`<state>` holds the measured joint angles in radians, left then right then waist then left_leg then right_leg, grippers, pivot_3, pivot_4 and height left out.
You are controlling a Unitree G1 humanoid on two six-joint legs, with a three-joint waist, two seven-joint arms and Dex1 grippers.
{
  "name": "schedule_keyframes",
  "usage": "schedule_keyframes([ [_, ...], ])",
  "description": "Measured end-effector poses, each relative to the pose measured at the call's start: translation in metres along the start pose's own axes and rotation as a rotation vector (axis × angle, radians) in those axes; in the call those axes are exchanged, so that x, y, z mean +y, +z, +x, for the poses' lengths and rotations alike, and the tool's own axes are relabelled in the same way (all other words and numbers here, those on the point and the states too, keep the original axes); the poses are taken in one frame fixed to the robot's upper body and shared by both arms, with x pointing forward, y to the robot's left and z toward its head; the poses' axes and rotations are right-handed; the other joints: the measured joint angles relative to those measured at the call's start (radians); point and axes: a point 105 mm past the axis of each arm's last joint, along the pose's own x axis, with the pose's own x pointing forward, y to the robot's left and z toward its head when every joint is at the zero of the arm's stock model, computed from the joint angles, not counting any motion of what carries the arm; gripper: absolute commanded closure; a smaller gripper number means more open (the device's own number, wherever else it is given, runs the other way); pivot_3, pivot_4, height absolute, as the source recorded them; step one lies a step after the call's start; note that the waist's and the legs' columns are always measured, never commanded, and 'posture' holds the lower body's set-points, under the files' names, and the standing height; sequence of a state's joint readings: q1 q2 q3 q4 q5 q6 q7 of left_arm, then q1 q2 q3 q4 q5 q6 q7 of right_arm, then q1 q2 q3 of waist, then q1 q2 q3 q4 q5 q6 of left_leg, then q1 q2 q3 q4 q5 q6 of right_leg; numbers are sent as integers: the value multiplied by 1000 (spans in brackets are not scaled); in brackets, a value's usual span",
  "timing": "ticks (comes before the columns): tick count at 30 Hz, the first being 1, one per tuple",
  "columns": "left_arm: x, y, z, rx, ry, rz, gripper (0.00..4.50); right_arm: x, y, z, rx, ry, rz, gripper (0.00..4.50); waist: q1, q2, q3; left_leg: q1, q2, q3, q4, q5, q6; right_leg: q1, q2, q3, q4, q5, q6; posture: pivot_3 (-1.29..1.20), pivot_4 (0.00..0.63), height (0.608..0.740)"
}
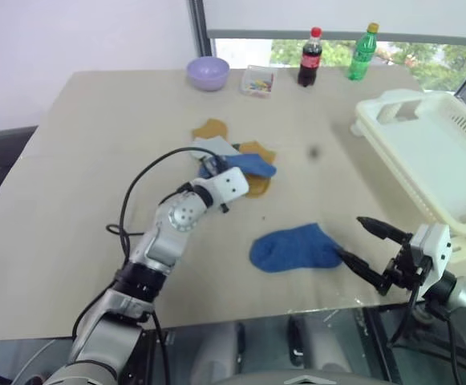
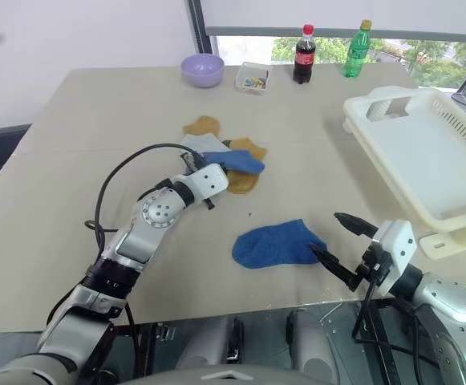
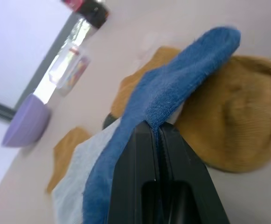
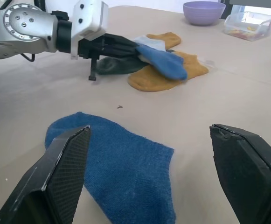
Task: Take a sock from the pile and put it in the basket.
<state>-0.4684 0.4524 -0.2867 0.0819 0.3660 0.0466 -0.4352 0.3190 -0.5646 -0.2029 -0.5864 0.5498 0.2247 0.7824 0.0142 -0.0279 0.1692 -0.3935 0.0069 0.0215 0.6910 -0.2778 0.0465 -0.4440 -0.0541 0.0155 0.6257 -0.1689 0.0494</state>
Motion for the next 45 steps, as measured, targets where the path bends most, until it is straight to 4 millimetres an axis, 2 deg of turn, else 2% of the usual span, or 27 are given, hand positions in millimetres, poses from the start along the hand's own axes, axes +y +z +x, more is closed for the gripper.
schedule_keyframes([
  [8, -21, 30, 0, -65, -126, -26, 4442, 2, -4, -3, 16, 7, -4, 326, 0, 0, 0, 0, 0, 0, 0, 0, 0, 0, 0, 0, 0, -3, -2, 0, 150, 735],
  [10, -23, 32, 0, -65, -134, -15, 4442, 0, -7, -5, 35, 1, -10, 326, 0, 0, 0, 0, 0, 0, 0, 0, 0, 0, 0, 0, 0, -3, -2, 0, 150, 735],
  [14, -25, 3, 1, 38, -135, 47, 4442, -1, -7, -5, 34, -2, -22, 326, -2, 0, 0, 2, 0, 0, 0, 0, 0, 0, 3, 1, 1, -4, -1, 0, 150, 735],
  [20, -3, -17, 11, 105, -49, 44, 4442, -1, -6, -4, 28, -1, -26, 326, -1, 0, 0, 11, 1, 1, 0, 0, 0, 9, 2, 1, 1, -4, -1, 0, 150, 735],
  [28, 14, -29, 23, 113, 26, 61, 4442, -3, -9, -4, 31, -12, -32, 326, -1, 0, 0, 13, 1, 0, 0, 0, 0, 11, 2, 0, 1, -4, -1, 0, 150, 735],
  [34, 33, -34, 23, 121, 126, 16, 4442, 0, -11, -2, 29, -10, -26, 326, -1, 0, 0, 12, 2, 0, 0, 0, 0, 11, 2, 0, 0, -4, -1, 0, 150, 735],
  [37, 43, -30, 22, 98, 179, 24, 3498, 2, -12, -2, 30, -9, -26, 326, 0, 0, 0, 11, 1, 0, 0, 0, 0, 11, 1, 0, -1, -4, -1, 0, 150, 735],
  [42, 47, -30, 21, 95, 203, 31, 1152, 2, -12, -2, 28, -11, -32, 326, 0, 0, 0, 11, 1, 1, 0, 0, 0, 11, 0, 0, -1, -4, -1, 0, 150, 735],
  [43, 47, -30, 21, 96, 203, 34, 813, 2, -12, -2, 27, -11, -33, 326, 0, 0, 0, 11, 1, 0, 0, 0, 0, 11, 0, 0, -1, -4, -1, 0, 150, 735],
  [45, 46, -30, 21, 98, 200, 45, 813, 2, -12, -2, 25, -11, -36, 326, 0, 0, 0, 11, 1, 0, 0, 0, 0, 11, 1, 0, -1, -4, -1, 0, 150, 735],
])
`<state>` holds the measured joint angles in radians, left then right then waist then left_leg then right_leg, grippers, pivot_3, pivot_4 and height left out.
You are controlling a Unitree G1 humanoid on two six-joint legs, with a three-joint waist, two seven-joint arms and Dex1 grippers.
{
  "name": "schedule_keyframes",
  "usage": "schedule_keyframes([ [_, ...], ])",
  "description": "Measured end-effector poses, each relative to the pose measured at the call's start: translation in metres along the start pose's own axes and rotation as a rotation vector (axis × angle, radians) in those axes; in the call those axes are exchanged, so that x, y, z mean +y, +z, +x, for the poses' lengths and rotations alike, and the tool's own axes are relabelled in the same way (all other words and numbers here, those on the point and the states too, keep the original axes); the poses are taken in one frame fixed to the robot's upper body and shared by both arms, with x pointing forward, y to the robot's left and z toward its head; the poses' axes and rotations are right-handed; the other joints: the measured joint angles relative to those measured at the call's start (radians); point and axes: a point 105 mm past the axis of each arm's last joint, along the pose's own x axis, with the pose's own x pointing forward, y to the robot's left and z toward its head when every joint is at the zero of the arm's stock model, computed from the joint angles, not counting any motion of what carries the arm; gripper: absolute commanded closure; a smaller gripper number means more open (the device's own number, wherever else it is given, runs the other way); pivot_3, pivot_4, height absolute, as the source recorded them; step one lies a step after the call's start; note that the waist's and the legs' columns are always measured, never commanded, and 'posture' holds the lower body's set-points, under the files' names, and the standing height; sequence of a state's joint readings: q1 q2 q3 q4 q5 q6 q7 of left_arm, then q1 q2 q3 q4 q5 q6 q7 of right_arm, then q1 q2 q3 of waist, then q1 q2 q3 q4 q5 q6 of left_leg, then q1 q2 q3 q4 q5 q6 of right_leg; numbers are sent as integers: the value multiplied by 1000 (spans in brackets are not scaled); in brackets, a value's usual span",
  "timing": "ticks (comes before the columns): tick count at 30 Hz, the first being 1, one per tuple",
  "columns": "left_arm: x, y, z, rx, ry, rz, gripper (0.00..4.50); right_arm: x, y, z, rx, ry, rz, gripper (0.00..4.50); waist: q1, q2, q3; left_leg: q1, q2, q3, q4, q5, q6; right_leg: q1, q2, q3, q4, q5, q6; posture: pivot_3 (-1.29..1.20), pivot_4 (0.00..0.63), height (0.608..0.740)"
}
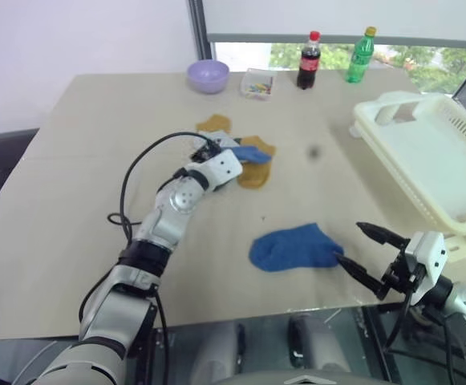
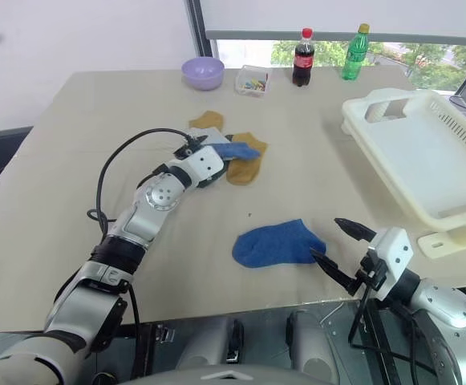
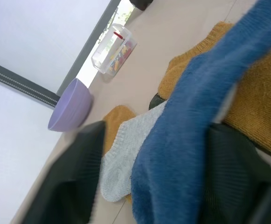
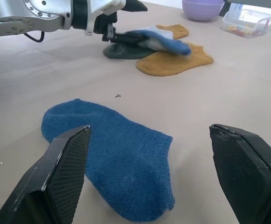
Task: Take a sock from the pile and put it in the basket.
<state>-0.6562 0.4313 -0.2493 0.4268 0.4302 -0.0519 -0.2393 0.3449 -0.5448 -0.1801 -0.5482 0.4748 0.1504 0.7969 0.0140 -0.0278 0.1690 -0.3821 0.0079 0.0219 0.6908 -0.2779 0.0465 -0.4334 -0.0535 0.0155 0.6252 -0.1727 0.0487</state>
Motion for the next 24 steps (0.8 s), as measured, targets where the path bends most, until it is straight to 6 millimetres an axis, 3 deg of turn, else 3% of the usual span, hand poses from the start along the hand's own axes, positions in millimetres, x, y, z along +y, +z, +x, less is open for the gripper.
schedule_keyframes([
  [24, 12, 11, 0, -69, 83, 19, 813, 1, -5, -1, 17, -13, 5, 326, 0, 0, 0, 0, 0, 0, 0, 0, 0, 0, 0, 0, 0, 0, 0, 0, 150, 735],
])
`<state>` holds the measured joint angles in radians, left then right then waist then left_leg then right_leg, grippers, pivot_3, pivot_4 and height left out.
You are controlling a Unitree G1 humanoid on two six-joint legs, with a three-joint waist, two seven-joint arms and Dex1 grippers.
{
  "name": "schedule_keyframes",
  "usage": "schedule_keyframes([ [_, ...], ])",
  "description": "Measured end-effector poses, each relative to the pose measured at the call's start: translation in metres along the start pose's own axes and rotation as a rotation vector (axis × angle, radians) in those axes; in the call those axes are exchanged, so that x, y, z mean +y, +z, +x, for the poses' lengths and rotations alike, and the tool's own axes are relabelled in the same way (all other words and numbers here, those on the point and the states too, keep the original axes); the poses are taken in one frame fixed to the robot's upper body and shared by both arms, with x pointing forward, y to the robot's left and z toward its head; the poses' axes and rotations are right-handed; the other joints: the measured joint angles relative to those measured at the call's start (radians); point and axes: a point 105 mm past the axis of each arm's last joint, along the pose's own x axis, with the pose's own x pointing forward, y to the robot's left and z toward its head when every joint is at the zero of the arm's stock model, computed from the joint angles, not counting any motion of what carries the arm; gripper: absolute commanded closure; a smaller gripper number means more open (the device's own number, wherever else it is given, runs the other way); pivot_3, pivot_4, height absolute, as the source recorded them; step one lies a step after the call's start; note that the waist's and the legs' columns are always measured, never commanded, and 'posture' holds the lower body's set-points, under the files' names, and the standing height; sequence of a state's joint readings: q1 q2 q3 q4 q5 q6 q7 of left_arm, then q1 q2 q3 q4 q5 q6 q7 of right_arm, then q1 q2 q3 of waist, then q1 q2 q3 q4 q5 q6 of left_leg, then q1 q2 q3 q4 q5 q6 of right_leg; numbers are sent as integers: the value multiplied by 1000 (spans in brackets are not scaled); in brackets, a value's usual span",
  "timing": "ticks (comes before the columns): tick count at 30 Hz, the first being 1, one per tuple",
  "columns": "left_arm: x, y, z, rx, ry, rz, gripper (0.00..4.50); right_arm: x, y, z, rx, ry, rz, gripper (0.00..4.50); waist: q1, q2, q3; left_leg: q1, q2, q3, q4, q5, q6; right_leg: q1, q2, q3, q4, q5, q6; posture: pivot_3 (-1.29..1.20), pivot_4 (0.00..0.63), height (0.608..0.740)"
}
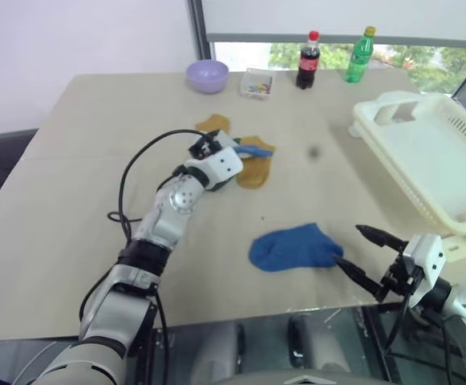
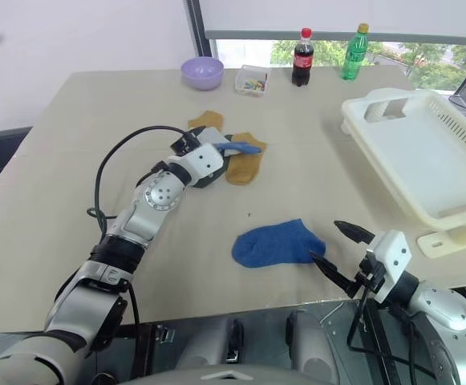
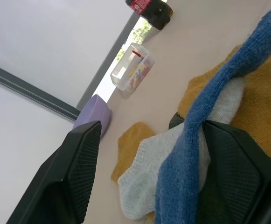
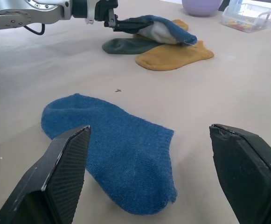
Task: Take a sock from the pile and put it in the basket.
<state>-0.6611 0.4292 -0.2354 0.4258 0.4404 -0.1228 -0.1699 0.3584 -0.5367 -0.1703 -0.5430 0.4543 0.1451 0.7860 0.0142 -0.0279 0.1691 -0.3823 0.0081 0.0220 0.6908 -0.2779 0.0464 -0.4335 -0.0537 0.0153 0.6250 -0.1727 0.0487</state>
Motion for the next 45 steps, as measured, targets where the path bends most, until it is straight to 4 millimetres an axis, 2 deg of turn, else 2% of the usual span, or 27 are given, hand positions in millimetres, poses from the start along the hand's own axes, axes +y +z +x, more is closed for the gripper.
schedule_keyframes([
  [32, 10, -4, 1, 27, 52, 5, 813, 0, -2, 0, 2, -8, -8, 326, 0, 0, 0, 0, 0, 0, -1, 0, 0, 0, 0, 0, -1, 0, 0, 0, 150, 735],
  [36, 7, -6, -1, 34, 32, 10, 2540, 0, -3, -1, 6, -11, -4, 326, 0, 0, 0, 0, 0, 0, -1, 0, 0, 0, 0, 0, -1, 0, 0, 0, 150, 735],
  [37, 6, -7, -1, 34, 30, 10, 2812, -1, -4, -1, 7, -11, -3, 326, 0, 0, 0, 0, 0, 0, -1, 0, 0, 0, 0, 0, -1, 0, 0, 0, 150, 735],
  [38, 6, -7, -1, 35, 29, 10, 3474, -1, -3, -1, 7, -11, -3, 326, 0, 0, 0, 0, 0, 0, -1, 0, 0, 0, 0, 0, -1, 0, 0, 0, 150, 735],
  [40, 6, -7, -1, 34, 28, 11, 4394, -1, -3, 0, 5, -10, -5, 326, 0, 0, 0, 0, 0, 0, -1, 0, 0, 0, 0, 0, -1, 0, 0, 0, 150, 735],
  [45, 6, -7, -1, 34, 15, 13, 4484, -1, -3, 0, 4, -10, -6, 326, 0, 0, 0, 0, 0, 0, -1, 0, 0, 0, 0, 0, -1, 0, 0, 0, 150, 735],
])
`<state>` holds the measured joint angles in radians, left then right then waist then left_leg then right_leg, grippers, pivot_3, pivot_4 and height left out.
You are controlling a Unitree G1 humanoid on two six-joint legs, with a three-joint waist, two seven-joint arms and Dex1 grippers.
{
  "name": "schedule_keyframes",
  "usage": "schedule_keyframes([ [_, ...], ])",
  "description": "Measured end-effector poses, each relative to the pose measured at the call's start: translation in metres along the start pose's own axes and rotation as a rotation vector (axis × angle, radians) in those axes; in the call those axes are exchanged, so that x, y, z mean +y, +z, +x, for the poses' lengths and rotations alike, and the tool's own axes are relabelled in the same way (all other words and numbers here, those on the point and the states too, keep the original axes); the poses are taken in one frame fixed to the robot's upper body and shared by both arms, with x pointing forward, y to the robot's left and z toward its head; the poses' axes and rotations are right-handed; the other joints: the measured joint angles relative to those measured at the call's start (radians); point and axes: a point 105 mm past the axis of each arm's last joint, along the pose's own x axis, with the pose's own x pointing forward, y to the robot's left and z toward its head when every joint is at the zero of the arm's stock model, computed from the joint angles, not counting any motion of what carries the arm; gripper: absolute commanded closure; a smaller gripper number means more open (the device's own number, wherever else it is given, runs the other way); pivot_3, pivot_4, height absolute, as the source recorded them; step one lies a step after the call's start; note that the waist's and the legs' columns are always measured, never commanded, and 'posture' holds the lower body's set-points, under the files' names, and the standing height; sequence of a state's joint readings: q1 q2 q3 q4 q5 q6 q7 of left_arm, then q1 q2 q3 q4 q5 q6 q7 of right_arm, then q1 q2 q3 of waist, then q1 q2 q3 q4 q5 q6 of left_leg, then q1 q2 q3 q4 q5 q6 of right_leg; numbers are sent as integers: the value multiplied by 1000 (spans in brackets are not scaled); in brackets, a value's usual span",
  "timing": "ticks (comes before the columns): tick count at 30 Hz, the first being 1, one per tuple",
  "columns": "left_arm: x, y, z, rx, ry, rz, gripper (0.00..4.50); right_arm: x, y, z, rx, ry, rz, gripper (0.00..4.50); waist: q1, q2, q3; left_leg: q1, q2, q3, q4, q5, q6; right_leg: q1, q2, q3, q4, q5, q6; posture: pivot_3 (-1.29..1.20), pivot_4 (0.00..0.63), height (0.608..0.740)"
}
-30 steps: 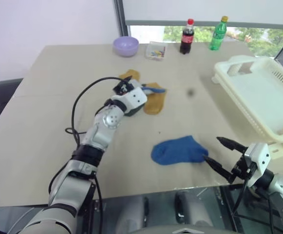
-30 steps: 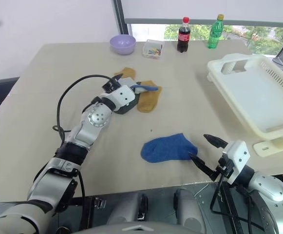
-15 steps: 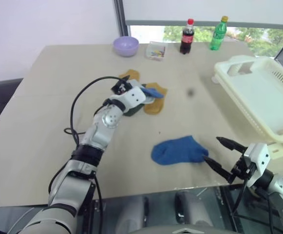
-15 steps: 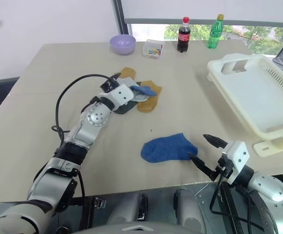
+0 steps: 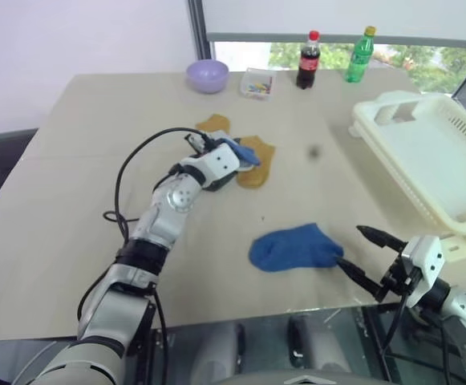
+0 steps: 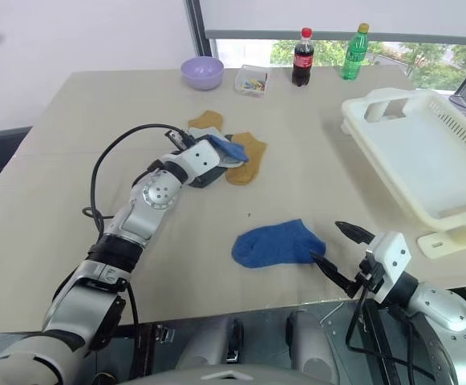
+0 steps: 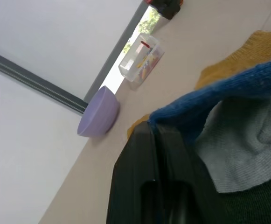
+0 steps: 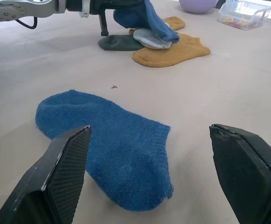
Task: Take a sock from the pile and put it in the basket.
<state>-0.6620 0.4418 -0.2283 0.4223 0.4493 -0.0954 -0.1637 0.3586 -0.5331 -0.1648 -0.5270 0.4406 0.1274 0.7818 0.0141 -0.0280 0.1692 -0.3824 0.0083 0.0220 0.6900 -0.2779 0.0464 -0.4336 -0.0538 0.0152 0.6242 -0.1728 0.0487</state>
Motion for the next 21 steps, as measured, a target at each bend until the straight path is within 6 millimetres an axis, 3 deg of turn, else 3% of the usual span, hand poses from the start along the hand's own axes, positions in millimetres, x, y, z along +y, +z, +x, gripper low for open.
schedule_keyframes([
  [9, -19, 5, -11, -12, -130, 2, 4484, 0, 0, 0, 1, -1, -1, 326, 0, 0, 0, 0, 0, 0, -1, 0, 0, 0, 0, 0, 0, 0, 0, 0, 150, 735],
  [14, -20, 9, -14, -10, -153, 1, 4484, 0, -1, -1, 5, -2, 2, 326, 0, 0, 0, 0, 0, 0, -1, 0, 0, 0, 0, 0, 0, 0, 0, 0, 150, 735],
  [21, -24, 39, -17, -100, -206, 9, 4484, 0, -2, -1, 6, -4, 3, 326, 0, 0, 0, 0, 0, 0, -1, 0, 0, 0, 0, 0, -1, 0, 0, 0, 150, 735],
])
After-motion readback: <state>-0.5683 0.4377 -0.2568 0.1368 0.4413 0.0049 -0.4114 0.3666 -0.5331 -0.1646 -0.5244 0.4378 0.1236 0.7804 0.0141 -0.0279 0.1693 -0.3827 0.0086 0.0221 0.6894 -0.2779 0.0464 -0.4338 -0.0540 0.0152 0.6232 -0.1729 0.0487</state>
